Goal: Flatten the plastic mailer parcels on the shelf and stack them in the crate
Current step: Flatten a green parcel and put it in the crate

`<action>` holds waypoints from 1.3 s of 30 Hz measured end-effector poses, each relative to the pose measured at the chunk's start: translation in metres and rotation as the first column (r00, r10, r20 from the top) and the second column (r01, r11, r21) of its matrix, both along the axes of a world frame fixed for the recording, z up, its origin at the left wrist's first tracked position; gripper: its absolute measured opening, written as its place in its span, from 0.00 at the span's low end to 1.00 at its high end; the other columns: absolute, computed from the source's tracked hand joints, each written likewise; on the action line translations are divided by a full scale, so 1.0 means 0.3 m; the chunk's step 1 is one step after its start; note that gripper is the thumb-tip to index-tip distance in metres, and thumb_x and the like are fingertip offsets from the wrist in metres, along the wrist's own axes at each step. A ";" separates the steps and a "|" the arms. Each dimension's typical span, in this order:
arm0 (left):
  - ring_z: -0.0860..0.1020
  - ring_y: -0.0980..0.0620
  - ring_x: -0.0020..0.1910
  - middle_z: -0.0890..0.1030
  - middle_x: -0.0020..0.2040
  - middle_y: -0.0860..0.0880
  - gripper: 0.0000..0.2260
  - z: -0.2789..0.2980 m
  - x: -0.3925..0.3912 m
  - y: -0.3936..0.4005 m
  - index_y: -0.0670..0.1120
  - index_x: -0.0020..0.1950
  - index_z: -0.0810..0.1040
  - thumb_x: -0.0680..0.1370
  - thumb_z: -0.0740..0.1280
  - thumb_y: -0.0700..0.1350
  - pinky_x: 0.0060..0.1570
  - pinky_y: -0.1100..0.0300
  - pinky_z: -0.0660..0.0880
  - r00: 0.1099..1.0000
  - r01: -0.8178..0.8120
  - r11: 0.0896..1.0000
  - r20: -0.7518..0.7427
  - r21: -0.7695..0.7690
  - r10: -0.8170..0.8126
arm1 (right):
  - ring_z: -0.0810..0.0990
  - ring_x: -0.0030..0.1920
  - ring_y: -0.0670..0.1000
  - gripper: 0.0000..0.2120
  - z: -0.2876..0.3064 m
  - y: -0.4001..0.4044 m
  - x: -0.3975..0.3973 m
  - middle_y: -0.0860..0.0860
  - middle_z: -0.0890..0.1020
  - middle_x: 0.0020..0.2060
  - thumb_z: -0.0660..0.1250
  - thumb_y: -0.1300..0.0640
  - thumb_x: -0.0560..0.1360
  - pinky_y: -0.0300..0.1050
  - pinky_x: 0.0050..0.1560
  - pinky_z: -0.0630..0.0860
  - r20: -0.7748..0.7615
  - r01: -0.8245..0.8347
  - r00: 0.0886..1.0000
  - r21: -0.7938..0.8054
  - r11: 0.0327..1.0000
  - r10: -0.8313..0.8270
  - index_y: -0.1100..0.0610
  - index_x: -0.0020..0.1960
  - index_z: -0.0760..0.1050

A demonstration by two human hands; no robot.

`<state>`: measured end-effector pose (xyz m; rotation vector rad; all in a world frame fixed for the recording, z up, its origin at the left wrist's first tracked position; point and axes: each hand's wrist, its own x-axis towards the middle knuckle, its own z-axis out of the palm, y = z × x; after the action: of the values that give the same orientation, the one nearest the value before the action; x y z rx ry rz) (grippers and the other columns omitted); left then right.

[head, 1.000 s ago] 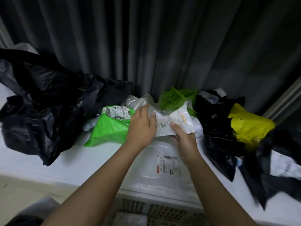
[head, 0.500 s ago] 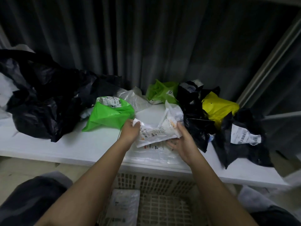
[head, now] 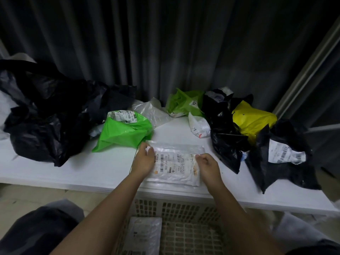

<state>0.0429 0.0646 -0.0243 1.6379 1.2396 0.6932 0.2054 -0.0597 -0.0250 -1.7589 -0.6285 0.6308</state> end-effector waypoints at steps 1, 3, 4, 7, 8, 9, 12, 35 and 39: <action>0.74 0.45 0.41 0.74 0.40 0.44 0.07 -0.018 0.004 0.008 0.45 0.51 0.66 0.83 0.54 0.47 0.42 0.53 0.67 0.999 -0.015 1.000 -0.030 0.009 0.016 | 0.67 0.30 0.47 0.13 -0.018 0.008 0.001 0.49 0.67 0.28 0.63 0.57 0.79 0.32 0.30 0.66 0.022 0.023 1.000 -0.023 0.999 -0.023 0.58 0.37 0.68; 0.75 0.42 0.45 0.75 0.42 0.43 0.07 -0.044 0.016 0.011 0.45 0.52 0.67 0.83 0.54 0.47 0.42 0.54 0.67 0.995 -0.045 0.996 -0.087 0.080 0.052 | 0.70 0.32 0.48 0.13 -0.054 0.029 0.003 0.50 0.69 0.29 0.62 0.57 0.80 0.35 0.34 0.71 0.066 0.055 0.996 -0.067 0.996 -0.051 0.57 0.37 0.67; 0.75 0.40 0.50 0.75 0.47 0.41 0.08 -0.053 0.020 0.003 0.45 0.55 0.69 0.83 0.54 0.48 0.45 0.53 0.68 0.988 -0.047 0.989 -0.137 0.141 0.066 | 0.72 0.33 0.50 0.13 -0.069 0.037 0.003 0.50 0.70 0.29 0.62 0.56 0.80 0.40 0.38 0.72 0.086 0.069 0.994 -0.081 0.994 -0.062 0.56 0.37 0.67; 0.63 0.41 0.70 0.65 0.69 0.40 0.21 -0.087 0.039 -0.034 0.47 0.71 0.65 0.82 0.51 0.55 0.64 0.49 0.62 0.904 0.101 0.939 -0.424 0.328 0.051 | 0.74 0.37 0.52 0.12 -0.109 0.061 0.007 0.48 0.73 0.31 0.60 0.54 0.80 0.46 0.43 0.71 0.145 0.082 0.988 -0.143 0.986 -0.061 0.54 0.38 0.67; 0.56 0.43 0.74 0.60 0.74 0.41 0.25 -0.098 0.048 -0.051 0.49 0.75 0.61 0.80 0.47 0.58 0.69 0.48 0.56 0.858 0.217 0.911 -0.514 0.351 -0.007 | 0.75 0.38 0.53 0.11 -0.116 0.063 0.009 0.48 0.73 0.32 0.60 0.53 0.81 0.45 0.42 0.70 0.173 0.077 0.984 -0.163 0.984 -0.049 0.56 0.41 0.68; 0.50 0.45 0.77 0.54 0.78 0.44 0.28 -0.106 0.055 -0.066 0.50 0.77 0.57 0.80 0.43 0.59 0.72 0.48 0.50 0.805 0.332 0.877 -0.589 0.348 -0.071 | 0.75 0.40 0.54 0.11 -0.120 0.066 0.010 0.49 0.74 0.32 0.59 0.53 0.81 0.44 0.41 0.68 0.202 0.072 0.979 -0.182 0.981 -0.034 0.57 0.43 0.68; 0.42 0.48 0.78 0.46 0.79 0.48 0.34 -0.145 0.078 -0.085 0.53 0.78 0.51 0.75 0.32 0.62 0.74 0.49 0.40 0.680 0.511 0.811 -0.711 0.284 -0.179 | 0.79 0.45 0.58 0.09 -0.118 0.075 0.009 0.53 0.78 0.38 0.59 0.52 0.81 0.44 0.40 0.68 0.272 0.095 0.962 -0.233 0.968 -0.029 0.58 0.48 0.70; 0.43 0.45 0.78 0.46 0.79 0.46 0.38 -0.209 0.108 -0.078 0.52 0.79 0.48 0.70 0.27 0.58 0.73 0.46 0.38 0.573 0.614 0.740 -0.800 0.276 -0.177 | 0.43 0.78 0.55 0.34 -0.250 0.086 -0.066 0.51 0.49 0.78 0.31 0.41 0.74 0.57 0.76 0.40 0.685 -0.129 0.536 -0.511 0.850 0.493 0.48 0.78 0.50; 0.68 0.39 0.70 0.71 0.71 0.41 0.26 -0.234 0.103 -0.078 0.47 0.70 0.73 0.78 0.48 0.54 0.66 0.37 0.63 0.658 0.570 0.728 -0.743 0.382 -0.126 | 0.52 0.77 0.58 0.28 -0.281 0.090 -0.070 0.54 0.58 0.76 0.41 0.45 0.79 0.61 0.75 0.48 0.740 -0.088 0.521 -0.450 0.889 0.426 0.50 0.76 0.59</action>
<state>0.0737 0.0413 -0.0945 2.7695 1.1403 0.1871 0.1846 -0.0326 -0.1095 -2.3233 -1.5539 0.0362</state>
